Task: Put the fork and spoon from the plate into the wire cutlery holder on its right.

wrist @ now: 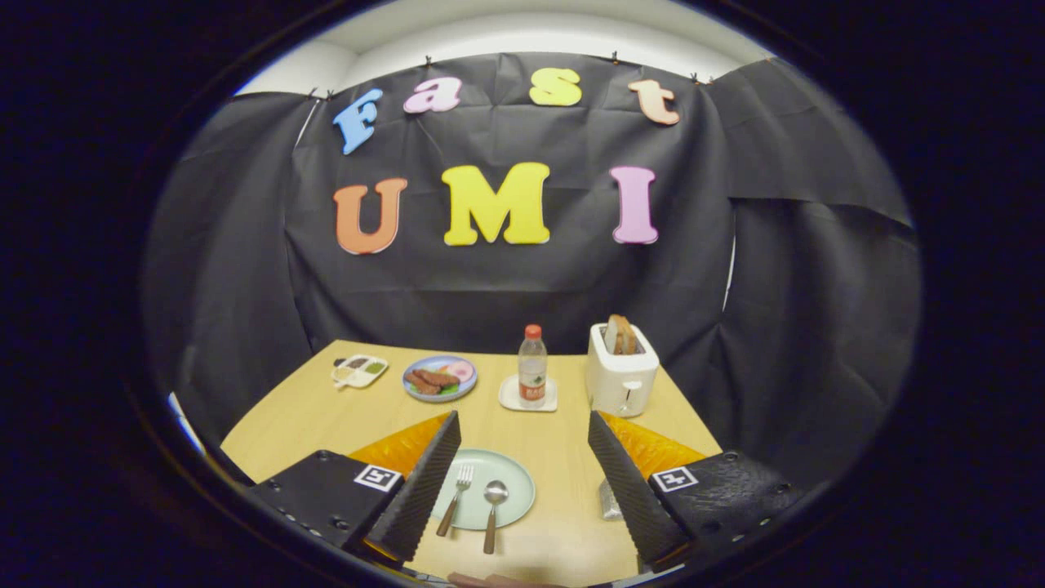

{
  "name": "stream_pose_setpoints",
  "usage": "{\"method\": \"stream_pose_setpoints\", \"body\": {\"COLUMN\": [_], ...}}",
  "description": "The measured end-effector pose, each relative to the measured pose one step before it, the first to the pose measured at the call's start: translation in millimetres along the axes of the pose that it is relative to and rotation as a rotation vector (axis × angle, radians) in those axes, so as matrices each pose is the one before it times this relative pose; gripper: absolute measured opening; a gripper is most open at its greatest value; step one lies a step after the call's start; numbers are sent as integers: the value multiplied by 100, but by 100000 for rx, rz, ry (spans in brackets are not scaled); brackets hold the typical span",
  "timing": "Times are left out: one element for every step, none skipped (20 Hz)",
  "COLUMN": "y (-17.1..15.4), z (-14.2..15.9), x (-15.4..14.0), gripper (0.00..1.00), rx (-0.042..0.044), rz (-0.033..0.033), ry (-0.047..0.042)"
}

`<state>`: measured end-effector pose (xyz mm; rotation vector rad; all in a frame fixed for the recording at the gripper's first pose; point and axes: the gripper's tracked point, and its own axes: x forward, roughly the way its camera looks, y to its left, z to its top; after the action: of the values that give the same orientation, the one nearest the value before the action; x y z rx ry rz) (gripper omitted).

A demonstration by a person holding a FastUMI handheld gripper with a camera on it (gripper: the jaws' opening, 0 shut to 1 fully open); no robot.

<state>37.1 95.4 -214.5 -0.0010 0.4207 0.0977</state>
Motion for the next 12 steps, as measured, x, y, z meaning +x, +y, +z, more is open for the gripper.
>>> {"method": "stream_pose_setpoints", "body": {"y": [687,253,335,422,239,84,79,255,607,424,297,398], "z": [-2019,-1818,-1823,-1828,-1409,-1173,-1021,-733,-925,-764,-760,-577], "x": [770,807,965,867,957,1015,712,794,976,1018,746,956], "gripper": [95,95,95,95,95,95,95,95,95,90,86,83], "rx": [384,933,1152,647,172,-357,-361,-860,-1274,-860,39,634], "rz": [314,-329,-156,-295,-1213,-1336,-926,-153,-586,-277,263,227], "ry": [4711,5130,4592,5005,4007,3027,3074,1708,2071,1457,1952,1755]}}
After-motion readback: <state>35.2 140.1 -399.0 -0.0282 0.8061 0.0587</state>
